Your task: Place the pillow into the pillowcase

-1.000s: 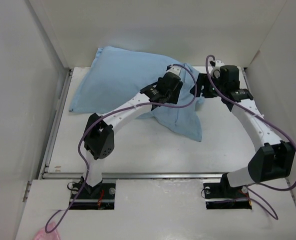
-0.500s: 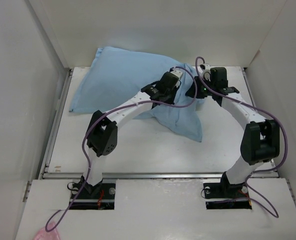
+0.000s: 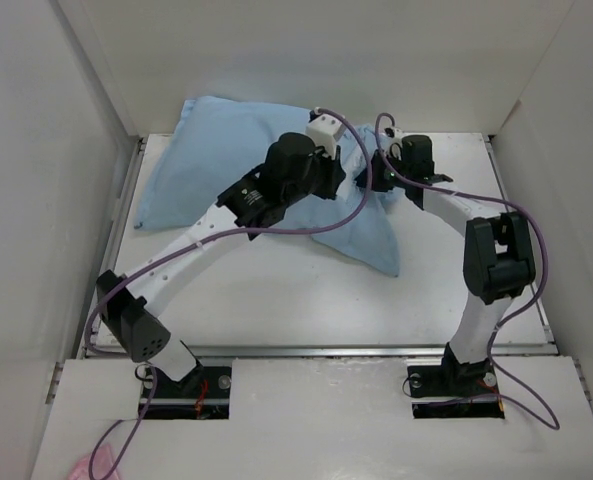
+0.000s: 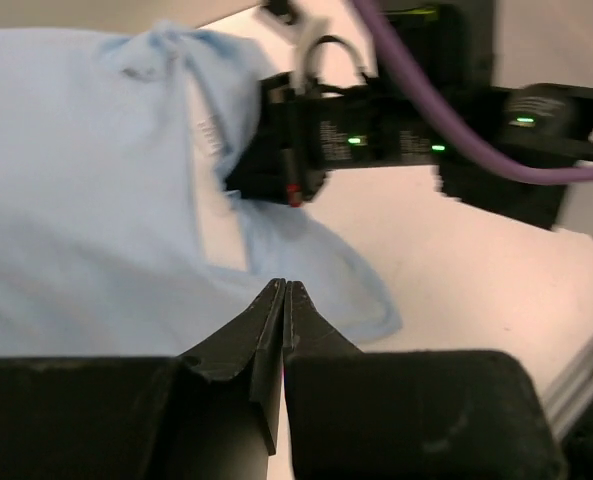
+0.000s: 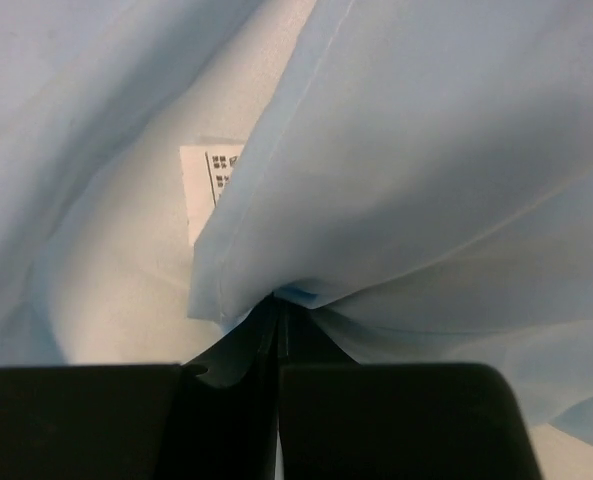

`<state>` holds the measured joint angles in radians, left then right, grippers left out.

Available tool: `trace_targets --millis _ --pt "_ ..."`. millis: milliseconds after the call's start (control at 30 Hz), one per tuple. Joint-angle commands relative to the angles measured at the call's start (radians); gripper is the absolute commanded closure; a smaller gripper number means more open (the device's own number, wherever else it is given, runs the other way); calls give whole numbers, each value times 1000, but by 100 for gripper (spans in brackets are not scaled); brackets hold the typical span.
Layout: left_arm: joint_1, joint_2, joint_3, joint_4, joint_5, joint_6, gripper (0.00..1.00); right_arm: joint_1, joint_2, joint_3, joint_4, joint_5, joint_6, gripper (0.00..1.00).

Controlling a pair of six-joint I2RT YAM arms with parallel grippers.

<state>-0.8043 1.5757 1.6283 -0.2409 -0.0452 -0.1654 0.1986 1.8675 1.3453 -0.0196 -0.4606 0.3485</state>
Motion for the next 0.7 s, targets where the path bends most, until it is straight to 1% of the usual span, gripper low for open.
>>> trace_targets --millis 0,33,67,133,167,200,233,267,300,333,367,400,433,467,500,533,567,600,633,667 --pt "-44 -34 -70 29 97 1 100 45 22 45 177 -120 63 100" --pt "-44 -34 -88 61 116 -8 100 56 22 35 200 -168 63 100" --pt "-44 -23 -103 61 136 -8 100 65 6 35 236 -188 75 97" --pt "-44 22 -104 37 133 -20 100 65 -19 35 280 -242 84 85" --pt "-35 35 -87 -1 111 -29 100 65 -34 35 290 -263 84 76" --pt "-23 35 -56 -21 58 -42 82 65 -77 46 246 -263 84 69" --pt "-4 46 -39 -40 35 -55 63 65 -105 46 204 -263 26 63" --pt "46 37 -25 -67 0 -72 23 65 -134 55 155 -192 -6 52" --pt "77 26 -16 -67 -33 -85 0 65 -193 64 41 -144 -38 46" --pt "114 11 -7 -67 -57 -85 0 65 -220 64 -12 -89 -78 38" --pt "191 -21 -7 -67 -73 -106 0 65 -241 64 -60 -28 -78 28" --pt "229 -34 -7 -57 -94 -106 0 36 -258 87 -106 75 -78 12" --pt "269 -43 2 -57 -134 -115 0 21 -258 101 -205 118 -78 6" --pt "353 -43 37 -57 -134 -115 0 -16 -258 133 -280 167 -56 0" --pt "396 -43 38 -70 -121 -115 0 -39 -258 147 -281 168 -37 0" --pt "437 -34 82 -70 -120 -115 0 -53 -217 162 -327 168 -19 0" --pt "474 -19 109 -87 -120 -115 0 -53 -200 178 -338 168 -3 0" --pt "546 22 140 -100 -120 -106 0 -62 -180 193 -338 168 -3 0" --pt "580 49 174 -130 -120 -106 0 -62 -160 228 -338 151 7 0" --pt "612 79 250 -144 -120 -88 0 -62 -121 245 -338 133 17 0"
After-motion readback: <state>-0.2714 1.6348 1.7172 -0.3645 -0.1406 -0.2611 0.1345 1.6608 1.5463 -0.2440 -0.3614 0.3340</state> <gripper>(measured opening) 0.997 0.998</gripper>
